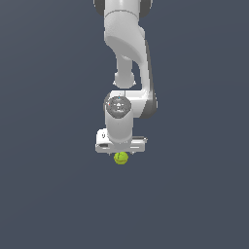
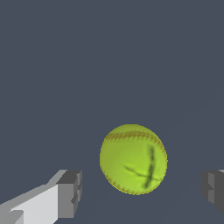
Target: Pick up the object and move it to a goal position.
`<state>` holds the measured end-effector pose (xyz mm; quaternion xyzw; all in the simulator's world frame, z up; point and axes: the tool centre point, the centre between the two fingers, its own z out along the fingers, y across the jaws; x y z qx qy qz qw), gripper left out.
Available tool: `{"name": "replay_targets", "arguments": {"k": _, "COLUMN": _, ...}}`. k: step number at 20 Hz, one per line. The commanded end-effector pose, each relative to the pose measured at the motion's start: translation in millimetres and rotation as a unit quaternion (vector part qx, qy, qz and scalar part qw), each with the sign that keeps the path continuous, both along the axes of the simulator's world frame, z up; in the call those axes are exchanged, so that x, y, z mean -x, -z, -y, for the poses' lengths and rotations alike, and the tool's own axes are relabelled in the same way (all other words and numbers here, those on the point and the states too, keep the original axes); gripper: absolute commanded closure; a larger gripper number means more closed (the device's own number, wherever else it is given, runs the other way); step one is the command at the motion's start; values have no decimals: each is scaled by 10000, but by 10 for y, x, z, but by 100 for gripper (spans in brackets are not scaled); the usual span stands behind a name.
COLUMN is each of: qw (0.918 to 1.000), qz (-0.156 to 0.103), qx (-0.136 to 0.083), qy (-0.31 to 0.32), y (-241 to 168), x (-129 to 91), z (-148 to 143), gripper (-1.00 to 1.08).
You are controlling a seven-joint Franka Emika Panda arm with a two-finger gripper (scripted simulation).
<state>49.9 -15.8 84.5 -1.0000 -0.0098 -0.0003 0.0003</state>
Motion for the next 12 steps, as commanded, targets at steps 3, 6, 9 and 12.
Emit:
{"name": "replay_targets", "arguments": {"k": 3, "qw": 10000, "qz": -7, "qx": 0, "qy": 0, "y": 220, "x": 9, "z": 3, "gripper": -92}}
{"name": "replay_targets", "arguments": {"k": 6, "qw": 10000, "qz": -4, "qx": 2, "qy": 1, "y": 357, "x": 11, "z": 5, "gripper": -92}}
{"name": "replay_targets", "arguments": {"k": 9, "qw": 10000, "qz": -4, "qx": 2, "qy": 1, "y": 426, "x": 6, "z": 6, "gripper": -92}}
{"name": "replay_targets", "arguments": {"k": 12, "qw": 10000, "qz": -4, "qx": 2, "qy": 1, "y": 432, "x": -4, "z": 6, "gripper": -92}}
